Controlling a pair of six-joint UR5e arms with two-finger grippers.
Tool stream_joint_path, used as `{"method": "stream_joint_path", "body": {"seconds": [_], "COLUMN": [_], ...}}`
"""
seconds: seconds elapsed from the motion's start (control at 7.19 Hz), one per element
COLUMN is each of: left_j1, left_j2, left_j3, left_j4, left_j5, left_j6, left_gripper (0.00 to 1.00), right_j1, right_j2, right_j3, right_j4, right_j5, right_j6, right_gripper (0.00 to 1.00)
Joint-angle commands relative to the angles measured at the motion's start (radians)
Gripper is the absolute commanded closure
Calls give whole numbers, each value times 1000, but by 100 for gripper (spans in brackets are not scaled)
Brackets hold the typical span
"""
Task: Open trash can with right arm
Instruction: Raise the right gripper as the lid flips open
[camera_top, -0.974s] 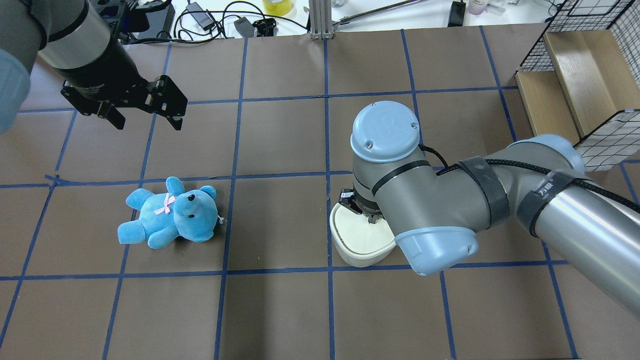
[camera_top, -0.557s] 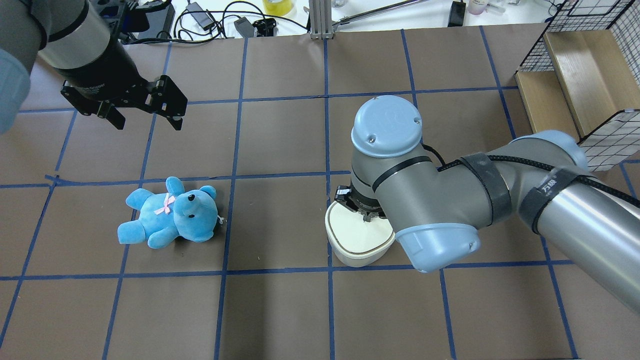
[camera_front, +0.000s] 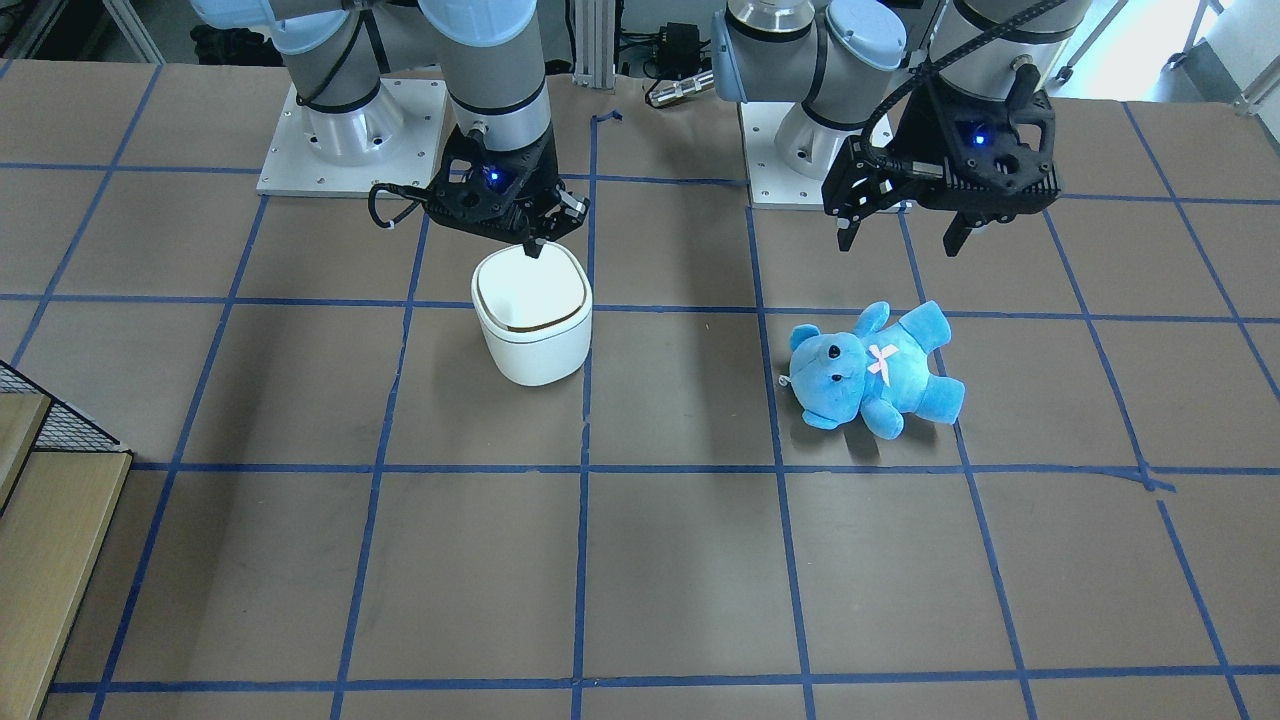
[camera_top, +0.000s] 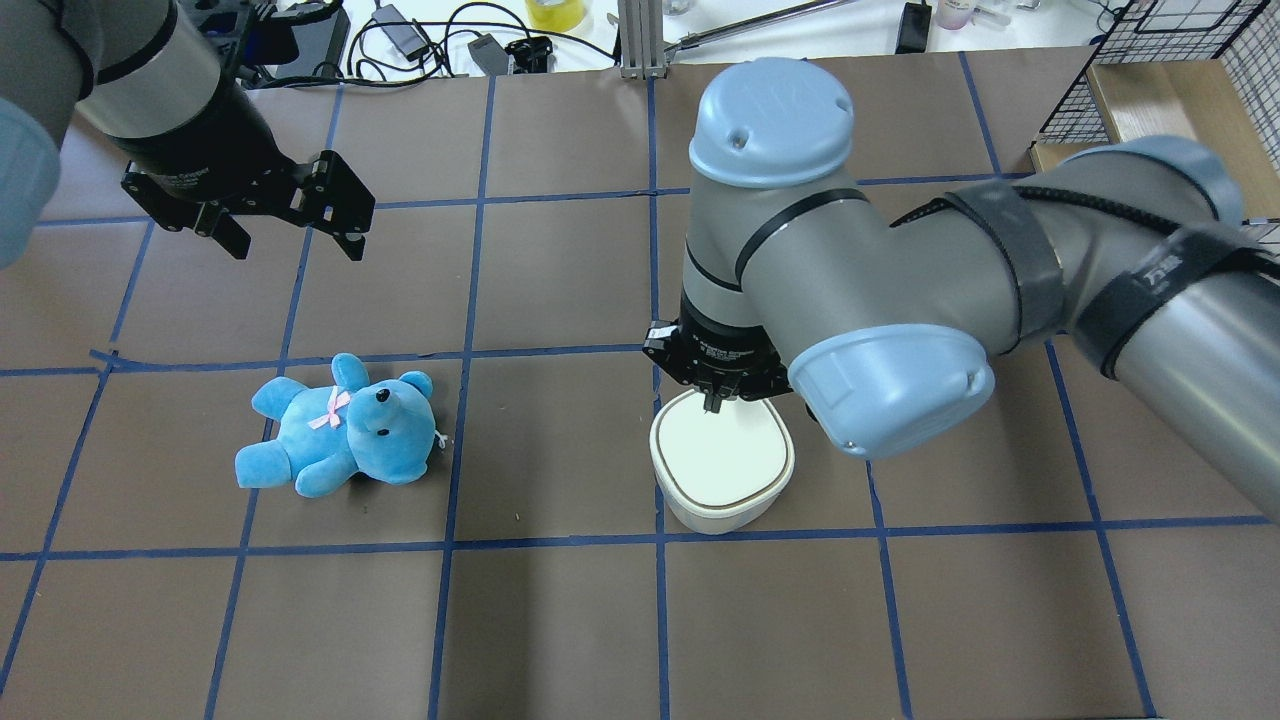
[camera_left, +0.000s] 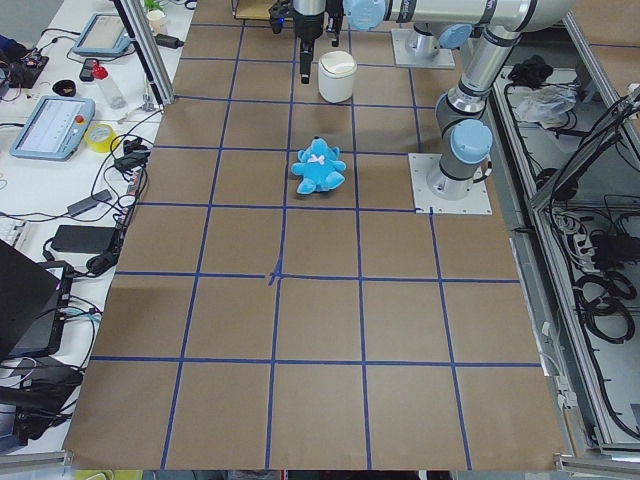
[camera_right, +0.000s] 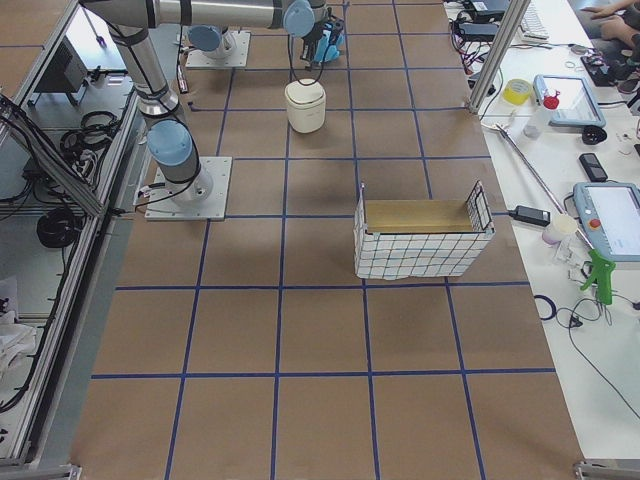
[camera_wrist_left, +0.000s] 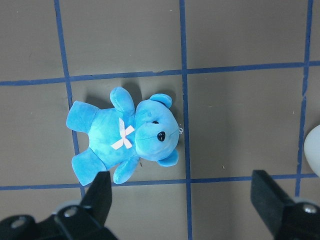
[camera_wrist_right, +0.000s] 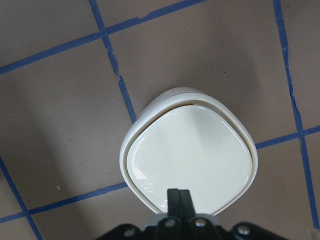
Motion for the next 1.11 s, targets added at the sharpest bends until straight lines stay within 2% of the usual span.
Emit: {"method": "stream_joint_path", "body": {"seconds": [0.0, 0.14, 0.28, 0.56, 0.7, 0.83, 0.97], "left_j1": [0, 0, 0, 0, 0, 0, 1], "left_j2": [0, 0, 0, 0, 0, 0, 0], "left_j3": [0, 0, 0, 0, 0, 0, 0], "left_j4": [0, 2, 0, 0, 0, 0, 0], "left_j5": [0, 0, 0, 0, 0, 0, 0], "left_j6": [0, 0, 0, 0, 0, 0, 0], "left_gripper": [0, 0, 0, 0, 0, 0, 0], "right_j1": [0, 0, 0, 0, 0, 0, 0], "right_j2": [-2, -2, 0, 0, 0, 0, 2], "right_j3": [-99, -119, -128, -125, -118, -110, -90], "right_j4": [82, 81, 81, 81, 81, 82, 82], "right_j5": [-19, -53, -56, -76, -78, -75, -69], "right_j6": [-10, -13, -15, -29, -30, -32, -26], "right_gripper": [50, 31, 20, 19, 22, 50, 84]}}
